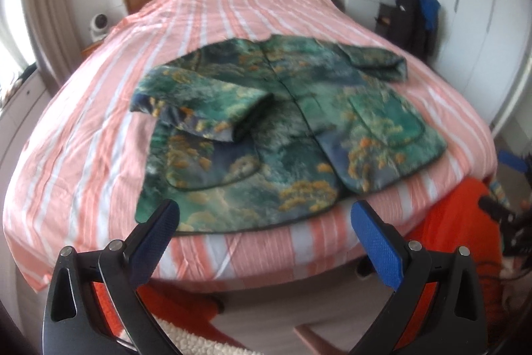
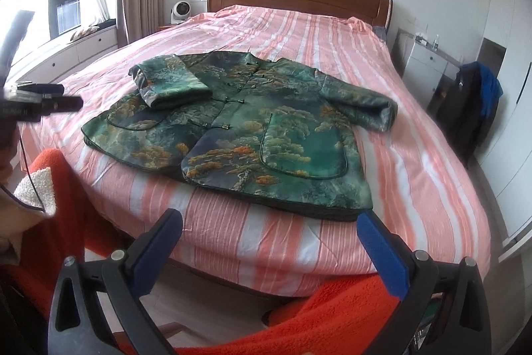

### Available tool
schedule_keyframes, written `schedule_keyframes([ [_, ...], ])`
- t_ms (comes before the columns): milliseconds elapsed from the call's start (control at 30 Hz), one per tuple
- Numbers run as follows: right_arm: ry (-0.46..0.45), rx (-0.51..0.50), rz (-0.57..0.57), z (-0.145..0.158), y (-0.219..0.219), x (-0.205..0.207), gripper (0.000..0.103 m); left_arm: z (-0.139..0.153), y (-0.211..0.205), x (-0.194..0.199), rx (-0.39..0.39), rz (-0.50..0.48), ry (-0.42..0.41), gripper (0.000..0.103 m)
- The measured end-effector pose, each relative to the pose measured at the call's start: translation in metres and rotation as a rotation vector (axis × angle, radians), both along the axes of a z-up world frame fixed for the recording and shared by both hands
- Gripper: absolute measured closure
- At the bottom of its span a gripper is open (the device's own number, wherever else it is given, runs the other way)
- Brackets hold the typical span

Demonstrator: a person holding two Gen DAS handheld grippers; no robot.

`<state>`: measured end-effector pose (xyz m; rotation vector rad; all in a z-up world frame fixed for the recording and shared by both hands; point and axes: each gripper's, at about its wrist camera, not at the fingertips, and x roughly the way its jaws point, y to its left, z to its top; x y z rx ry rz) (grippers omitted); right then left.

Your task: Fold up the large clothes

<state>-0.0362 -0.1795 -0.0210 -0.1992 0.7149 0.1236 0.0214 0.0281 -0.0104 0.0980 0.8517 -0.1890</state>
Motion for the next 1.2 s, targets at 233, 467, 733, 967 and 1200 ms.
schedule_keyframes([
  [233,0.072,0.093,-0.017,-0.003,-0.005,0.006,0.000,-0.006,-0.013,-0.005,0.052,-0.037,0.008,0.000],
  [467,0.066,0.121,0.011,0.000,0.001,0.002,0.000,0.002,0.001,-0.007,0.015,-0.004,-0.040,0.000],
  [733,0.115,0.078,-0.027,-0.005,0.007,0.008,0.000,0.003,0.006,-0.005,0.012,0.029,-0.054,0.000],
  [967,0.093,0.110,-0.007,-0.002,0.005,0.005,0.000,0.001,0.008,-0.003,0.010,0.055,-0.049,0.000],
  [1200,0.100,0.121,-0.006,-0.003,0.004,0.007,0.000,-0.002,0.008,-0.001,0.021,0.065,-0.039,0.000],
])
